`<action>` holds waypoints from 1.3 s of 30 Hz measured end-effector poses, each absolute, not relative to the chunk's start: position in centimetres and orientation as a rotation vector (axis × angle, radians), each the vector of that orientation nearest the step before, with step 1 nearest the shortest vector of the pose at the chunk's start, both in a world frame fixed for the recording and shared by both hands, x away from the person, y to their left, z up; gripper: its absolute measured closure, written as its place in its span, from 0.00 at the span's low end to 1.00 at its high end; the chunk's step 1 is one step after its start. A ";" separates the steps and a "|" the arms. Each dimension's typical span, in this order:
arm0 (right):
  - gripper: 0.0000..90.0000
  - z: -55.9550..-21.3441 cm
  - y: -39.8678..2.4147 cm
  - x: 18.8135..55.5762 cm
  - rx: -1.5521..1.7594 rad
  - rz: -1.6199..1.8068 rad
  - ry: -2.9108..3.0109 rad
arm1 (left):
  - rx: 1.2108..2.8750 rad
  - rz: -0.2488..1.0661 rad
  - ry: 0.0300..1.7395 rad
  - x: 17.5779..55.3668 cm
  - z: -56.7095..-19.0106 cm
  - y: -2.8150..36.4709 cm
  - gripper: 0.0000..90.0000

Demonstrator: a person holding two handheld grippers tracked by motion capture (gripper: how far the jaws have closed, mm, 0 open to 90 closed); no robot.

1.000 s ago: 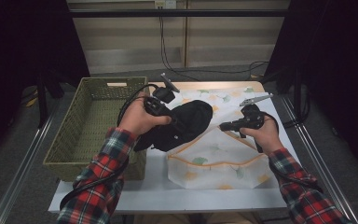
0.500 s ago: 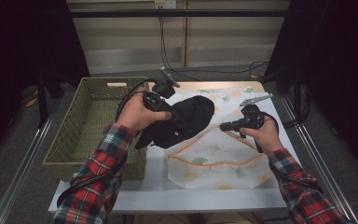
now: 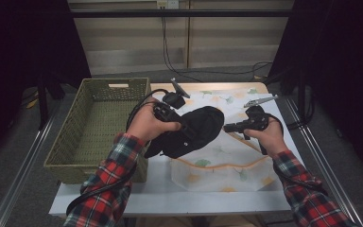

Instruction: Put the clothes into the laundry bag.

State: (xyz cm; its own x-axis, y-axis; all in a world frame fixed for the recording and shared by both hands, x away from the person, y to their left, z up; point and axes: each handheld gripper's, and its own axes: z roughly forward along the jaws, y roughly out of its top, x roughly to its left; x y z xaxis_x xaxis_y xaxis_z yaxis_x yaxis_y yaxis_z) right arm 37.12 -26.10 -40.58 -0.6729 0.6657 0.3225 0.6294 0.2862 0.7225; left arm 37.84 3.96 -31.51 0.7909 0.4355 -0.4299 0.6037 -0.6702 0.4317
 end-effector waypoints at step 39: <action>1.00 -40.4 -25.3 37.6 1.243 1.340 2.481 | 2.467 -0.415 0.737 35.6 -35.6 2.3 0.62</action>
State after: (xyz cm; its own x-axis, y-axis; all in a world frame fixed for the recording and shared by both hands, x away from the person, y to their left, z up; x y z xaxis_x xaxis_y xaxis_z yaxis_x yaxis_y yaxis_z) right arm 37.56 -25.30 -40.41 -0.6729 0.6752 0.3021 0.6229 0.2969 0.7238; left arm 35.62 2.29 -35.57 0.8043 0.4166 -0.4238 0.5785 -0.7121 0.3978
